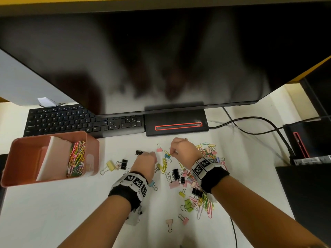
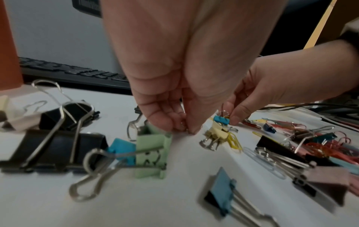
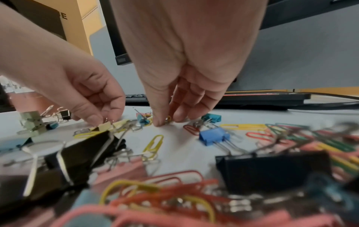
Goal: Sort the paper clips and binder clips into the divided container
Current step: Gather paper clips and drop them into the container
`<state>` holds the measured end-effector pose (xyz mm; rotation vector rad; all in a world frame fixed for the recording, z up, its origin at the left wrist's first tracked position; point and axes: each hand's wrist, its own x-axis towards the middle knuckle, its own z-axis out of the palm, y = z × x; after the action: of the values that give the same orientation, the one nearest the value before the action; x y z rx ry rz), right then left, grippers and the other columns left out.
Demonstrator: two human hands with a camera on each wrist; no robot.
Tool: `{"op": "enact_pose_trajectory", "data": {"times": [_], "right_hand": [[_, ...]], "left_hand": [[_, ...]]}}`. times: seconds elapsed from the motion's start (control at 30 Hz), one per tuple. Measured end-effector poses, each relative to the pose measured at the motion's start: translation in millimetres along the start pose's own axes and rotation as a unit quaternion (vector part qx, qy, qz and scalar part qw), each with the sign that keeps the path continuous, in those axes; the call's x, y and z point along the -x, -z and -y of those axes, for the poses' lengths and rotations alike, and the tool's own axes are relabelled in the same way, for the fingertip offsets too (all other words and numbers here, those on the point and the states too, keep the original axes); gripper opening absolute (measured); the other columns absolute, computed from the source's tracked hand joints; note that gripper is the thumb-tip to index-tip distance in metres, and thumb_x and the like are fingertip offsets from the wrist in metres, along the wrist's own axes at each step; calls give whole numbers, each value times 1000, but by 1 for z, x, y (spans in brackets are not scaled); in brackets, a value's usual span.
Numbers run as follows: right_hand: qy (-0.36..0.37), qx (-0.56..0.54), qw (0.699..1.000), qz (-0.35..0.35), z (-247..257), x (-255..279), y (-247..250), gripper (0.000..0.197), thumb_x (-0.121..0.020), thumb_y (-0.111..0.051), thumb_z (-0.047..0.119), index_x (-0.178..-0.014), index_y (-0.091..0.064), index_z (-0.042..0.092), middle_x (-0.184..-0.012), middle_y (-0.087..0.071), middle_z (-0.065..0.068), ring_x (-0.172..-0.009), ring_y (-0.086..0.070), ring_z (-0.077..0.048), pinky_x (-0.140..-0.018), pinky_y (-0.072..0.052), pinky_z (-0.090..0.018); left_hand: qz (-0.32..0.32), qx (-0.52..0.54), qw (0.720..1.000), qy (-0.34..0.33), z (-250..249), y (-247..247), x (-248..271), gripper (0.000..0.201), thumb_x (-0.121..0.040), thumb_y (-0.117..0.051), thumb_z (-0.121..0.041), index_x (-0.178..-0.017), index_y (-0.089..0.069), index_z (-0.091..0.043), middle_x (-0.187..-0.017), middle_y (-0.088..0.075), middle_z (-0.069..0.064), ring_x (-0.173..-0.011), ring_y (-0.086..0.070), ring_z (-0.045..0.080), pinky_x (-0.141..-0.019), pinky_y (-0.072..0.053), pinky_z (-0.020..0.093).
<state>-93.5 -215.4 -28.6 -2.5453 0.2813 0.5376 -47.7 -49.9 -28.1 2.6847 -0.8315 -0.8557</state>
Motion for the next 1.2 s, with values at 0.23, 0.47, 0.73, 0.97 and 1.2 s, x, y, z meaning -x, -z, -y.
{"op": "enact_pose_trajectory", "data": {"times": [0.23, 0.47, 0.73, 0.97, 1.2], "right_hand": [[-18, -20, 1000, -7, -9, 10, -1, 20, -86, -48, 4, -96, -64, 9, -97, -66, -7, -88, -62, -23, -80, -51, -31], [-37, -87, 995, -26, -3, 5, -1, 36, -89, -52, 8, -124, -54, 14, -104, -68, -8, -94, -63, -20, -89, -51, -30], [-52, -17, 998, -31, 2, 0, -2, 19, -88, -50, 7, -95, -67, 4, -110, -54, -11, -89, -61, -24, -83, -49, -26], [-67, -71, 995, 1, -7, 9, 4, 19, -89, -53, 10, -107, -57, 12, -95, -65, -6, -85, -59, -19, -74, -49, -26], [1, -104, 994, -47, 8, 9, 11, 16, -89, -53, 15, -99, -67, 15, -95, -55, 2, -80, -57, -13, -84, -51, -29]], "left_hand": [[-32, 111, 992, -43, -10, 12, 16, 15, -89, -49, -12, -90, -64, -12, -97, -58, 5, -79, -53, 14, -74, -36, 18], [-35, 137, 990, 11, -28, -11, 25, 15, -89, -53, -21, -102, -54, -12, -94, -64, 8, -87, -59, 24, -75, -45, 31], [-50, 98, 993, 42, -23, -17, 15, 16, -91, -45, -14, -106, -50, -10, -99, -58, 9, -87, -59, 27, -71, -48, 31], [-43, 37, 998, 18, -2, -12, 7, 17, -87, -49, -5, -98, -58, -13, -92, -47, 3, -80, -54, 23, -71, -49, 31], [-23, 57, 998, 1, 11, -6, 9, 10, -82, -58, -6, -88, -60, -13, -92, -40, -1, -76, -53, 21, -75, -49, 32]]}}
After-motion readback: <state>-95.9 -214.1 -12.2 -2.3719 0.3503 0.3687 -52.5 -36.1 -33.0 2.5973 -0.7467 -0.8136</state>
